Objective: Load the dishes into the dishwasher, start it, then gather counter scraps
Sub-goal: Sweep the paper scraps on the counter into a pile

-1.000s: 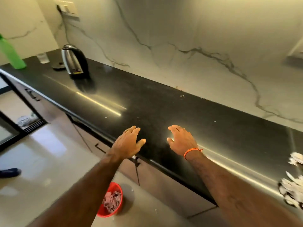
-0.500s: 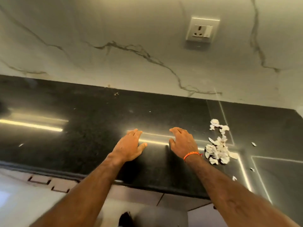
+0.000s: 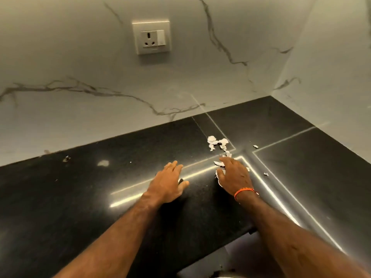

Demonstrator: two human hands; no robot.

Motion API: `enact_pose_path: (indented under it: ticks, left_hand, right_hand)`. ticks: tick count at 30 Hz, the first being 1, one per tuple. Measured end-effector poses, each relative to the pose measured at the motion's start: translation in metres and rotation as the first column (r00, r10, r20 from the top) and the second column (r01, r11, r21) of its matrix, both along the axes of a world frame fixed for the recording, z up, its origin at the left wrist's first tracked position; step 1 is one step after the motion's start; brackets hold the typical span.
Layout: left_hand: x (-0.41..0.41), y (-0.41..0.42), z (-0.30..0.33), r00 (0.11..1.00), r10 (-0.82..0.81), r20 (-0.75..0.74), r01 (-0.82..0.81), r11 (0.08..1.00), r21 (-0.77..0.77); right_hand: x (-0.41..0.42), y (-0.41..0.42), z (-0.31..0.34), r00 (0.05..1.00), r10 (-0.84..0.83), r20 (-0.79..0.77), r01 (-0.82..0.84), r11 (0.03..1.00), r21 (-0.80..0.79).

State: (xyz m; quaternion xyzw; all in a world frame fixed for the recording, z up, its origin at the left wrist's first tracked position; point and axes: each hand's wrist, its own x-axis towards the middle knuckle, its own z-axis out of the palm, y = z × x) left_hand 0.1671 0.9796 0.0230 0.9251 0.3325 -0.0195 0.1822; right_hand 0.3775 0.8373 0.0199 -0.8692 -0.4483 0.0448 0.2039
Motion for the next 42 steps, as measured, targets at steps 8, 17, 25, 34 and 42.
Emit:
enact_pose_path:
  ticks: [8,17,25,34,42]
  left_hand:
    - [0.057,-0.026,-0.022,0.966,-0.252,0.06,0.252,0.968,0.006]
    - [0.105,-0.027,-0.038,0.94,-0.339,0.028,0.335,0.937,0.101]
    - [0.141,-0.013,-0.036,0.966,-0.257,-0.036,0.26,0.962,0.089]
    - [0.177,0.012,-0.035,0.991,-0.129,-0.038,0.131,0.991,0.04]
    - [0.176,0.029,-0.031,0.997,0.013,-0.075,-0.013,1.0,0.001]
  right_hand:
    - [0.014,-0.065,-0.027,0.962,-0.271,-0.002,0.271,0.962,0.043]
    - [0.022,-0.087,-0.063,0.928,-0.372,0.009,0.371,0.923,-0.103]
    - [0.077,-0.034,-0.065,0.928,-0.372,-0.012,0.368,0.922,-0.121]
    - [0.168,0.015,-0.061,0.948,-0.302,-0.103,0.308,0.95,0.05]
    - [0.169,0.089,-0.055,0.931,0.282,-0.229,-0.279,0.959,0.05]
